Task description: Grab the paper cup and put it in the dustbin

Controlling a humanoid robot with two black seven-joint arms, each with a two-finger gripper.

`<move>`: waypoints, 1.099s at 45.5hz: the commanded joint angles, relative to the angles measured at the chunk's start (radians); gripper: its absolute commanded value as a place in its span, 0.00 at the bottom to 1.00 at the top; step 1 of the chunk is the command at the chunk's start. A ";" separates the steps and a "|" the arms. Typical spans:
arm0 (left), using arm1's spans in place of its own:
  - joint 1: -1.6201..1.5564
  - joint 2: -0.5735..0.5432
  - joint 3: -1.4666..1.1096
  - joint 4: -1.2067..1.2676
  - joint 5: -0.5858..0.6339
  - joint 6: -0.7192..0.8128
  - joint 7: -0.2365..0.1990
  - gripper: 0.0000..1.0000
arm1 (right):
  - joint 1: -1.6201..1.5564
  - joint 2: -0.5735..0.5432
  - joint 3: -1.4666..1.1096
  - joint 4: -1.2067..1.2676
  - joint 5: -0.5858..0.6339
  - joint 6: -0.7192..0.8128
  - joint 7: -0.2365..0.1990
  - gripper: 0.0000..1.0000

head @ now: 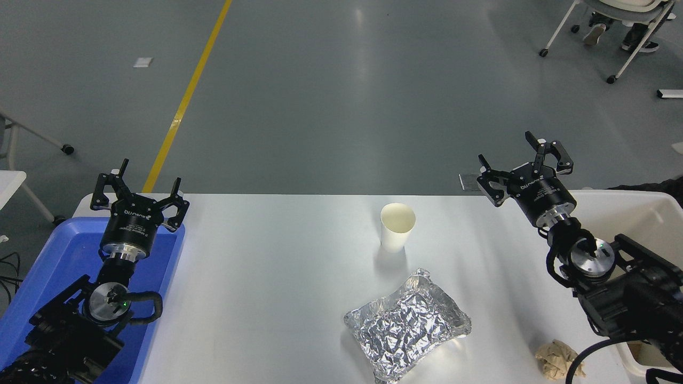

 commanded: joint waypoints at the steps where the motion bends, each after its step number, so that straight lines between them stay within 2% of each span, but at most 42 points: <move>1: 0.003 -0.002 -0.007 0.000 0.002 0.000 0.009 1.00 | -0.016 0.006 0.005 -0.001 0.012 0.010 0.000 1.00; 10: 0.000 0.000 -0.003 0.000 0.000 0.000 0.003 1.00 | 0.010 0.003 -0.013 0.008 -0.011 0.010 -0.001 1.00; 13: 0.000 0.000 -0.003 0.000 0.000 0.000 0.003 1.00 | 0.056 -0.009 -0.037 0.017 -0.067 0.011 -0.008 1.00; 22: 0.000 0.000 -0.003 0.000 0.000 0.000 0.003 1.00 | 0.329 -0.145 -0.267 0.092 -0.515 0.013 -0.018 1.00; 25: 0.000 0.000 -0.003 0.000 0.000 0.000 0.003 1.00 | 0.456 -0.185 -0.399 0.132 -0.652 0.021 -0.038 1.00; 28: 0.000 0.000 -0.003 0.000 0.000 0.000 0.003 1.00 | 0.569 -0.216 -0.520 0.161 -0.735 0.047 -0.061 1.00; 35: 0.000 0.000 -0.003 0.000 0.000 0.000 0.003 1.00 | 0.812 -0.247 -0.816 0.267 -0.804 0.093 -0.077 1.00; 41: 0.000 0.000 -0.001 0.000 0.000 0.000 0.003 1.00 | 1.071 -0.280 -1.111 0.465 -0.875 0.100 -0.083 1.00; 45: 0.000 0.000 -0.001 0.000 0.000 0.000 0.003 1.00 | 1.232 -0.256 -1.313 0.536 -0.871 0.123 -0.083 1.00; 50: 0.000 0.000 -0.001 0.000 0.000 0.000 0.003 1.00 | 1.404 -0.163 -1.565 0.618 -0.871 0.165 -0.081 1.00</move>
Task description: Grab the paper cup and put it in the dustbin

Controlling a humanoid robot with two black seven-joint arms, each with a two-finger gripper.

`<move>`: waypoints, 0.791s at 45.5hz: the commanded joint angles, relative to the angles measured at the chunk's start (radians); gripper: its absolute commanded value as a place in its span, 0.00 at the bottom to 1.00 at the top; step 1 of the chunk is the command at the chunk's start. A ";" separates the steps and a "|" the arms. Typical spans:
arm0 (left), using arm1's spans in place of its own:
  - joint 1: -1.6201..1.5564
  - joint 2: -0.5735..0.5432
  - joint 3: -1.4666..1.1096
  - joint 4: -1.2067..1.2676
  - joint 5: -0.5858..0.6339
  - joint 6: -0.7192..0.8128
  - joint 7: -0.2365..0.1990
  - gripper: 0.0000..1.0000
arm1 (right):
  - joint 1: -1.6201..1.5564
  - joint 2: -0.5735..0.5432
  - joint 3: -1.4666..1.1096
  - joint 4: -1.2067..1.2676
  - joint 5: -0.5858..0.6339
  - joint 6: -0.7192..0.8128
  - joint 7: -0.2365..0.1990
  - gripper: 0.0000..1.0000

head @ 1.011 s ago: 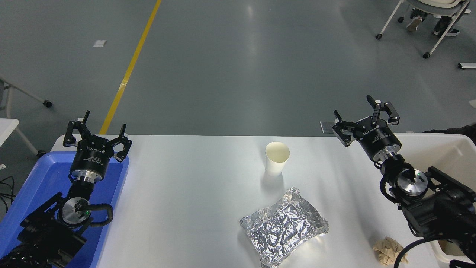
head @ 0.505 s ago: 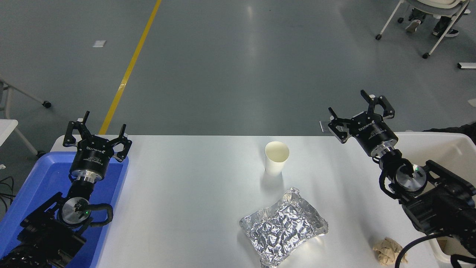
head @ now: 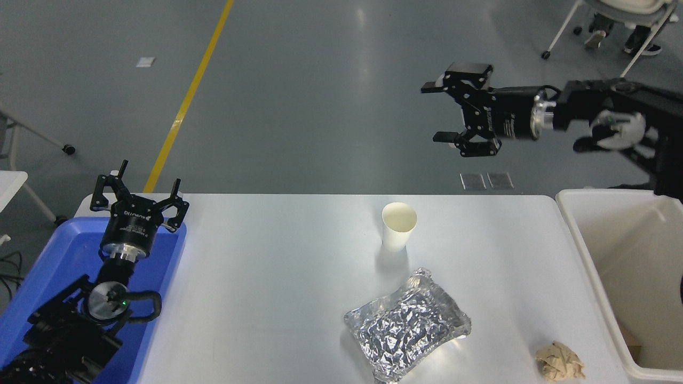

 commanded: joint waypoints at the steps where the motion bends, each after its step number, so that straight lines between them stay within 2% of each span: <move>1: 0.000 0.000 0.000 0.000 0.000 0.000 0.000 1.00 | 0.439 0.094 -0.569 0.228 -0.069 0.063 -0.007 1.00; 7: 0.000 0.000 0.000 0.000 0.000 0.000 0.000 1.00 | 0.547 0.215 -0.744 0.308 -0.066 0.072 -0.005 1.00; 14: 0.000 0.000 0.000 0.000 0.000 0.000 0.000 1.00 | 0.611 0.295 -0.796 0.363 -0.044 0.079 0.001 1.00; 26: 0.000 0.000 -0.001 0.000 0.000 0.000 0.000 1.00 | 0.817 0.416 -0.859 0.541 0.196 0.079 -0.001 1.00; 36: 0.000 0.000 -0.001 0.000 0.000 0.000 0.000 1.00 | 0.860 0.456 -0.858 0.569 0.232 0.079 0.001 1.00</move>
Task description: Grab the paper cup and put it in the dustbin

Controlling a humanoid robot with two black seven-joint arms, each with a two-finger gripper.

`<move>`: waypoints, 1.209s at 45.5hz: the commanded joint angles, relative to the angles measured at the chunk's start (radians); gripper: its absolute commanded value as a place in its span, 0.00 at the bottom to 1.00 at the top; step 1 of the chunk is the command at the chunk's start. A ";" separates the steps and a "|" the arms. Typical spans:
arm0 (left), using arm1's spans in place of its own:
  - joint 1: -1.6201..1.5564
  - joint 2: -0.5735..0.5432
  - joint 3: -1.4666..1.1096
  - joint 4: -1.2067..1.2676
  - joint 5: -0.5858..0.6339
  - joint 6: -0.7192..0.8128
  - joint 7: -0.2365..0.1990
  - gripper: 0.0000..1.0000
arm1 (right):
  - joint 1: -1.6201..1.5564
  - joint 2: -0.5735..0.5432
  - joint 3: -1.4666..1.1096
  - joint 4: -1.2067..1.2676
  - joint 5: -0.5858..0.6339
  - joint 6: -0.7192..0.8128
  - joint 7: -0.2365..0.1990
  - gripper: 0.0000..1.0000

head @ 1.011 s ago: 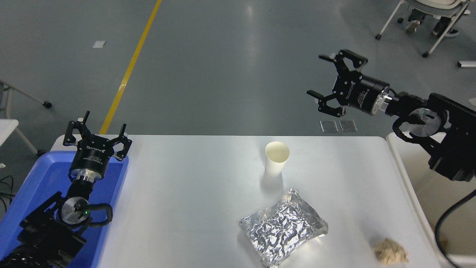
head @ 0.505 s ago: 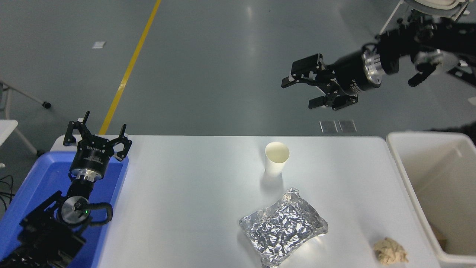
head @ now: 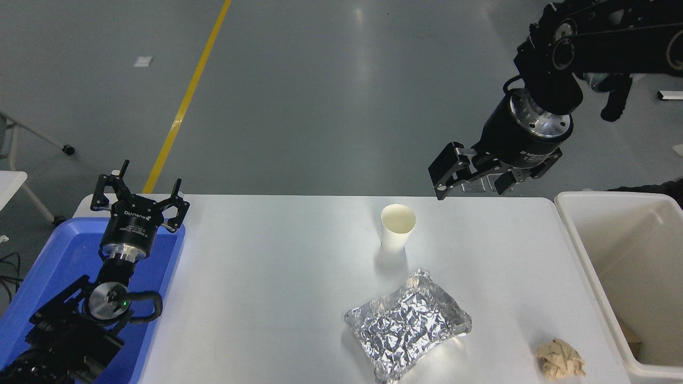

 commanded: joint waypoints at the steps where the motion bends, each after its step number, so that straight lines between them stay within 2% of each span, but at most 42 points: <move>1: 0.000 0.000 -0.001 0.000 0.000 0.000 0.000 1.00 | 0.093 0.067 -0.034 0.070 0.078 0.002 0.001 1.00; 34: -0.001 0.000 0.001 0.000 0.000 0.002 -0.002 1.00 | -0.027 0.073 0.036 0.007 0.074 0.002 0.001 1.00; 55: -0.001 0.000 0.001 0.000 0.000 0.000 -0.002 1.00 | -0.247 0.042 0.125 -0.160 -0.083 -0.007 0.002 1.00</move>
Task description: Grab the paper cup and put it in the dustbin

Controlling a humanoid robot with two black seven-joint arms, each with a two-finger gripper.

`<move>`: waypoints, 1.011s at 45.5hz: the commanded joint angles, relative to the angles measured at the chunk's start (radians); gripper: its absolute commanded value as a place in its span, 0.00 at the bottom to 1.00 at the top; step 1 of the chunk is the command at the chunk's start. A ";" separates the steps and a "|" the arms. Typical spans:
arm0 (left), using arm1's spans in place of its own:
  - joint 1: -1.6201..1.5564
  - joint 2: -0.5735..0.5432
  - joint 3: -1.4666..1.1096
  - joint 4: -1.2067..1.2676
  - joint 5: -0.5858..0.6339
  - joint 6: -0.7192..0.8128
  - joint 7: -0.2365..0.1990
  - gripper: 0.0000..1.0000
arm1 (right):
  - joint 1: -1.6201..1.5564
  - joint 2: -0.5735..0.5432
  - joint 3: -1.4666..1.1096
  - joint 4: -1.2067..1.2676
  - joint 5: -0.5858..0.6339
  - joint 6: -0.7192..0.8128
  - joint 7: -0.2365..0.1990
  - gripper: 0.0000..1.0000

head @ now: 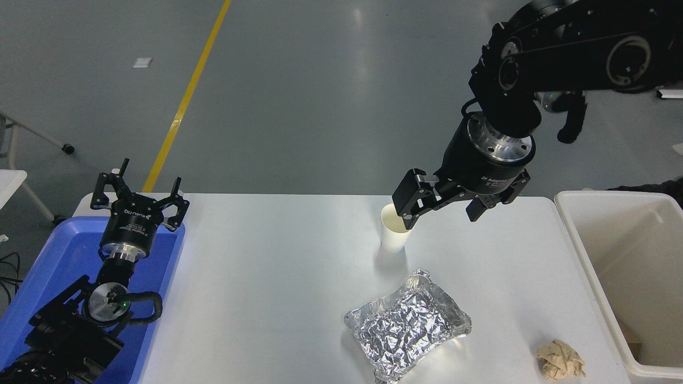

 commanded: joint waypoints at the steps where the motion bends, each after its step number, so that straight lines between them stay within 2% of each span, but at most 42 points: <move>1: 0.002 0.000 0.000 0.000 0.000 0.000 0.000 1.00 | -0.122 -0.019 0.044 -0.090 -0.074 -0.024 0.001 1.00; 12: 0.000 0.000 0.000 0.000 0.000 0.000 0.000 1.00 | -0.303 -0.036 0.095 -0.212 -0.185 -0.319 -0.004 1.00; 20: 0.002 0.000 0.000 0.000 0.000 0.000 0.000 1.00 | -0.470 -0.053 0.162 -0.334 -0.200 -0.440 -0.007 1.00; 24: 0.002 0.000 0.000 0.000 0.000 0.000 0.000 1.00 | -0.588 -0.059 0.170 -0.416 -0.260 -0.503 -0.007 1.00; 28: 0.000 0.000 0.000 0.000 0.000 0.000 0.000 1.00 | -0.674 -0.059 0.191 -0.480 -0.268 -0.563 -0.007 1.00; 46: 0.000 0.000 0.000 0.000 -0.001 0.000 0.000 1.00 | -0.926 -0.023 0.356 -0.631 -0.284 -0.646 -0.008 1.00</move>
